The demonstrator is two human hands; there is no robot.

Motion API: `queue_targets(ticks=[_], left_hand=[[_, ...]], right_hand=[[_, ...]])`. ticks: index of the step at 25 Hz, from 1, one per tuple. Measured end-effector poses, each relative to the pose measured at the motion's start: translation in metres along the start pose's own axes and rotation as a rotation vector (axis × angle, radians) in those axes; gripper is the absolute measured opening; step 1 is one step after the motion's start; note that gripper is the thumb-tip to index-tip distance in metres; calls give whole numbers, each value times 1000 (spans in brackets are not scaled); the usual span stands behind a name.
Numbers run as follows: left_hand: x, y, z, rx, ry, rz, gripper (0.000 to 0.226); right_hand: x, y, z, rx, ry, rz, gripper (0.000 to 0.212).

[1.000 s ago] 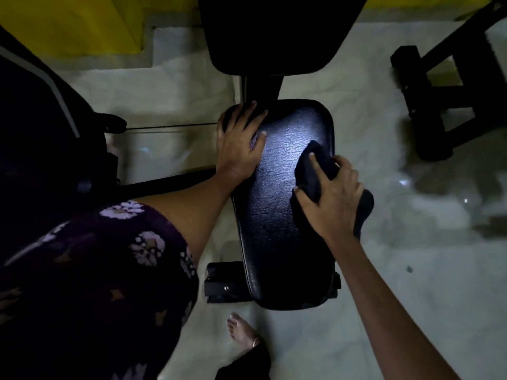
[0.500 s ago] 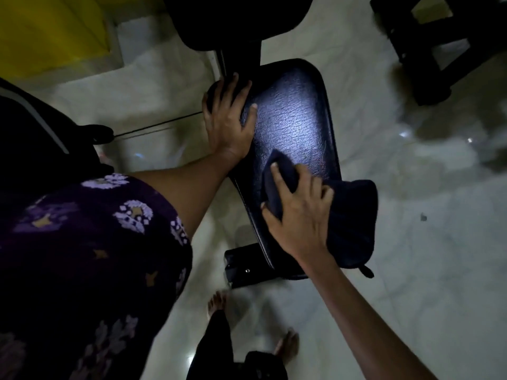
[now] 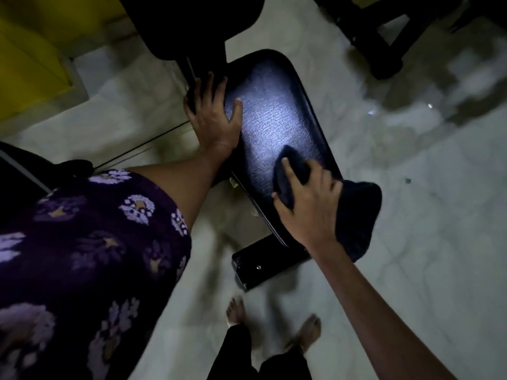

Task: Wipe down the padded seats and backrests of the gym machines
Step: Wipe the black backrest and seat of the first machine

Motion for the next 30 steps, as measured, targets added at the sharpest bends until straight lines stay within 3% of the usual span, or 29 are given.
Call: queue_targets(ticks=[4,6,9,10,13,15,17,21,30], left_hand=[[2,-2,-4,-56,-15,27,57],[3,-5,-4,-92,-24,16,57],[10,-9,-5,-156,-12,59,58],[14,-12,-8,-178,-34,65,58],[24,-13,-43,-227,-124,22,64],[37,-11,-69,-236,-64,18,65],[54,-5,-85,-244,-8,56,62],[73,7,-110,-210,-206,121,59],[83,20,-129,-206,-196,285,69]], right_hand=[[-24,8,-69,-88,-377,-46,80],[16,4,-89,-18,-278,21,71],[68,-1,-81,76,156,135,60],[63,-2,-74,91,212,108,59],[6,0,-74,48,11,26,60],[-7,6,-94,14,-123,46,59],[23,6,-107,58,-52,121,58],[83,3,-77,177,271,257,55],[96,15,-91,153,161,473,52]])
Point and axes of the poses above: each hand's wrist, its own z-axis towards the middle knuckle, its own y-axis out of the palm, x = y × z, the point moved 6 cm from there along z, towards the middle knuckle, and after that the axes turned 8 degrees about -y, right-handed, at the moved point
